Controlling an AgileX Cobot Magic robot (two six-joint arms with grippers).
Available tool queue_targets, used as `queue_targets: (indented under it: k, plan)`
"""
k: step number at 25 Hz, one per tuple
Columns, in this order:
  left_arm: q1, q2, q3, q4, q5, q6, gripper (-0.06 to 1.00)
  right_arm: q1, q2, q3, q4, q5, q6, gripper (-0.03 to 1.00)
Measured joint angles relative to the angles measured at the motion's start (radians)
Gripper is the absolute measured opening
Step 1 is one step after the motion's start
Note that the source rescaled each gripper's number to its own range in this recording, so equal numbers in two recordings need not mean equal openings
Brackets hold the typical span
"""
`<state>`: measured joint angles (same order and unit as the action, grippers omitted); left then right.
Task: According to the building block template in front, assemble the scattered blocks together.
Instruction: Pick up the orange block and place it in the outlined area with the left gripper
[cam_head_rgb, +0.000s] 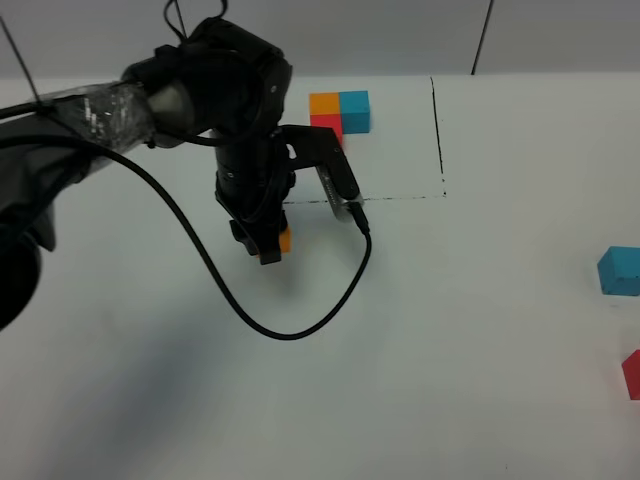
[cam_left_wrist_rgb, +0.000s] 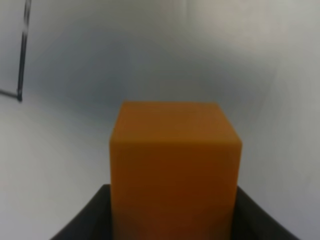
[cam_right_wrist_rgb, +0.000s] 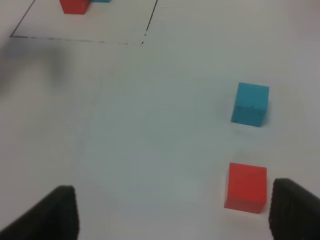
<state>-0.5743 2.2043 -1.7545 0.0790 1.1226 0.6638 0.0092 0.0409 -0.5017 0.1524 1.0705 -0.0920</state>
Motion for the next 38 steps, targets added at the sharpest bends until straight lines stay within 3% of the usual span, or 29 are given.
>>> queue_targets:
  k: [6, 15, 38]
  plan:
    - [-0.051, 0.140, -0.193, -0.001, 0.043, 0.056, 0.00, 0.000, 0.000, 0.000, 0.000, 0.000, 0.000, 0.59]
    - [-0.082, 0.239, -0.358, -0.003, 0.061, 0.101, 0.00, 0.000, 0.000, 0.000, 0.000, 0.000, 0.000, 0.59]
    - [-0.082, 0.287, -0.395, -0.017, 0.036, 0.138, 0.00, 0.000, 0.000, 0.000, 0.000, 0.000, 0.000, 0.59]
